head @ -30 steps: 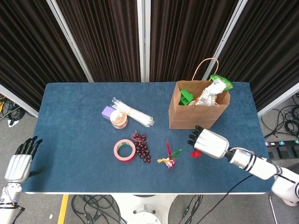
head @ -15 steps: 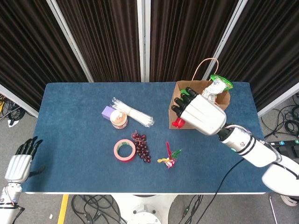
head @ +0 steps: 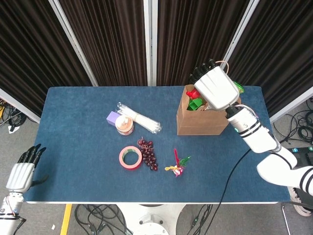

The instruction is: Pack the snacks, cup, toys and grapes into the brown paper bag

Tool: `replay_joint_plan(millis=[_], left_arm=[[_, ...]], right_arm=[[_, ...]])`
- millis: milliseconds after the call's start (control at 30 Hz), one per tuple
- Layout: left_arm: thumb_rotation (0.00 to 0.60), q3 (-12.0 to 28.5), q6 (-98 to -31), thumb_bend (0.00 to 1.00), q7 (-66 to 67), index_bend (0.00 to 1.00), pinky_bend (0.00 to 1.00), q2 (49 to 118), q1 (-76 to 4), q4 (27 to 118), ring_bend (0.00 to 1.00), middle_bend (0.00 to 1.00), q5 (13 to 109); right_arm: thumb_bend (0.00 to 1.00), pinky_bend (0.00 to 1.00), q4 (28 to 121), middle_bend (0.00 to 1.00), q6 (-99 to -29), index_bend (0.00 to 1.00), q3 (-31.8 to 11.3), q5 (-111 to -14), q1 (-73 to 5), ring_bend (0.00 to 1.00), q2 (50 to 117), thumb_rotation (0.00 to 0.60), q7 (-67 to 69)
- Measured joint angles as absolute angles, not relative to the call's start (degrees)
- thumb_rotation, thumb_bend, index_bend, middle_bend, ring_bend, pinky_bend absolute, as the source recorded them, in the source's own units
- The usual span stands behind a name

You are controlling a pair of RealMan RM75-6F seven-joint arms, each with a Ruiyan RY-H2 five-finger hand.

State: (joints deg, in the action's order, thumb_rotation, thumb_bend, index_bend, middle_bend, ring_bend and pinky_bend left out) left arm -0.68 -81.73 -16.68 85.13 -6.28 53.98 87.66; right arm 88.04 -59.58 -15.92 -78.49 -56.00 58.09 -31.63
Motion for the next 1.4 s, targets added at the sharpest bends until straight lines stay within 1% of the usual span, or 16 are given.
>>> replay_joint_plan(millis=[233,300,367,433,467,533,667,767,900,1133,1233,1400], left_arm=[[0.6,-0.8,-81.5,0.23,-16.8,0.14,0.17,85.2,-6.3,54.0,0.03,0.13,87.8],[0.6,-0.8,-81.6,0.23,-16.8,0.14,0.17,85.1,-6.3,54.0,0.03,0.13,87.7],[0.6,-0.7,-81.7,0.23,-16.8,0.14,0.17,85.1,-6.3,54.0,0.03,0.13,87.7],[0.6,-0.7,-81.6,0.23,-16.7,0.14,0.17,85.1,-6.3,54.0,0.03,0.13,87.7],[0.6,-0.7,-81.6,0.23,-16.7,0.14,0.17,85.1,-6.3,54.0,0.03,0.13,87.7],[0.6,-0.8,-81.6,0.23,-16.6,0.14,0.17,85.1,-6.3,54.0,0.03,0.13,87.7],[0.6,-0.7,-81.5,0.23,-16.7,0.14,0.17,85.1,-6.3,54.0,0.03,0.13,87.6],[0.6,-0.7,-81.6,0.23,-16.6,0.14,0.17,85.2,-6.3,54.0,0.03,0.13,87.6],[0.6,-0.6,-81.6,0.23,-16.7,0.14,0.17,85.2,-6.3,54.0,0.03,0.13,87.6],[0.6,-0.6,-81.5,0.23,-16.8,0.14,0.17,85.2,-6.3,54.0,0.03,0.13,87.5],[0.6,-0.6,-81.5,0.23,-16.7,0.14,0.17,85.2,-6.3,54.0,0.03,0.13,87.5],[0.6,-0.5,-81.4,0.23,-16.6,0.14,0.17,85.3,-6.4,53.9,0.03,0.13,87.4]], right_arm=[[0.14,0.39,85.4,0.57,-57.8,0.59,-15.4,-74.2,-55.3,0.46,60.6,0.6,-35.1],[0.13,0.38,85.3,0.57,-57.4,0.59,-15.3,-72.6,-55.2,0.46,61.1,0.6,-36.0],[0.05,0.35,85.3,0.57,-57.0,0.58,-15.3,-71.3,-55.1,0.44,61.4,0.6,-36.9],[0.01,0.33,85.5,0.57,-56.5,0.57,-15.3,-70.1,-55.0,0.42,61.5,0.6,-37.6],[0.0,0.32,85.5,0.56,-56.4,0.57,-15.3,-69.8,-55.0,0.41,61.6,0.6,-37.9],[0.0,0.31,85.7,0.56,-56.2,0.56,-15.3,-68.9,-54.9,0.39,61.6,0.6,-38.7],[0.0,0.25,86.6,0.52,-55.1,0.48,-15.2,-66.3,-55.0,0.33,61.2,0.6,-40.2],[0.0,0.22,87.7,0.49,-54.1,0.45,-15.3,-63.7,-55.2,0.3,60.7,0.6,-41.4],[0.0,0.2,88.9,0.47,-53.0,0.42,-15.1,-61.0,-55.7,0.28,60.0,0.6,-43.1],[0.0,0.18,89.5,0.45,-52.4,0.39,-14.4,-59.5,-56.0,0.26,59.5,0.6,-43.6],[0.0,0.15,89.8,0.43,-51.9,0.36,-14.1,-59.2,-56.3,0.24,59.3,0.6,-43.8],[0.0,0.1,90.8,0.36,-51.4,0.29,-13.8,-57.6,-56.9,0.18,59.2,0.6,-44.3]])
